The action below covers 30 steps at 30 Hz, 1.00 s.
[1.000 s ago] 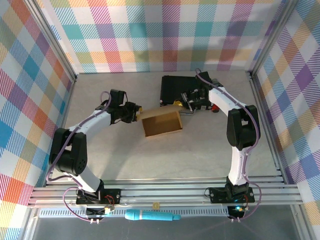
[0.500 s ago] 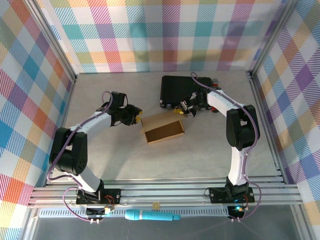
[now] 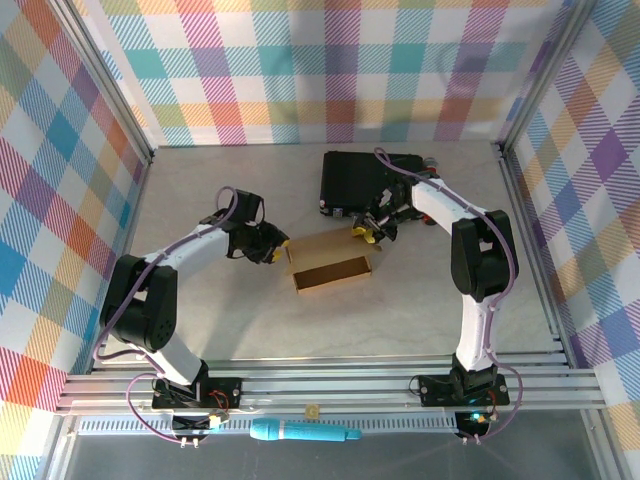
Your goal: Fold the paper box
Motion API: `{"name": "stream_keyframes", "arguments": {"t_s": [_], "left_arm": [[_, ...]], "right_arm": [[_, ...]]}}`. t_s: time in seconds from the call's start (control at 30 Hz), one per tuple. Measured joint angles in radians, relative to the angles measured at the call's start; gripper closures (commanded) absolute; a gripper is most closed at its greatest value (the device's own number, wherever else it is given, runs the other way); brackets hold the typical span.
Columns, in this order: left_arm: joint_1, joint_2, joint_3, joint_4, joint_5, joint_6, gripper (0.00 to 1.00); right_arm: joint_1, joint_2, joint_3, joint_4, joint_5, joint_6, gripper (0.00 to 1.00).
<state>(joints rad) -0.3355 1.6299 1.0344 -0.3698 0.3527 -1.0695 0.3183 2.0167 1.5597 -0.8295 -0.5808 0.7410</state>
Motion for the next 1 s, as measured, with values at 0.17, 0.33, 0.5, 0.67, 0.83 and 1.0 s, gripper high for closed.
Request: {"name": "stream_keyframes", "arguments": {"t_s": [0.17, 0.33, 0.5, 0.67, 0.83, 1.0], "left_arm": [[-0.011, -0.003, -0.002, -0.048, -0.020, 0.043, 0.61], [-0.030, -0.006, -0.006, -0.047, -0.030, 0.053, 0.58], [-0.043, -0.006, -0.006, -0.047, -0.033, 0.054, 0.58], [-0.050, -0.006, -0.018, -0.043, -0.034, 0.054, 0.59], [-0.063, 0.000, -0.032, -0.022, -0.040, 0.061, 0.59], [-0.067, 0.023, -0.054, -0.009, -0.048, 0.071, 0.61]], "right_arm": [[0.004, 0.000, 0.019, -0.060, 0.052, -0.053, 0.65], [0.021, 0.000, 0.045, -0.102, 0.093, -0.092, 0.64], [0.038, 0.000, 0.047, -0.130, 0.130, -0.116, 0.66], [0.043, 0.000, 0.044, -0.140, 0.162, -0.139, 0.69], [0.050, 0.000, 0.034, -0.151, 0.212, -0.175, 0.68], [0.063, 0.000, 0.024, -0.168, 0.272, -0.217, 0.64]]}}
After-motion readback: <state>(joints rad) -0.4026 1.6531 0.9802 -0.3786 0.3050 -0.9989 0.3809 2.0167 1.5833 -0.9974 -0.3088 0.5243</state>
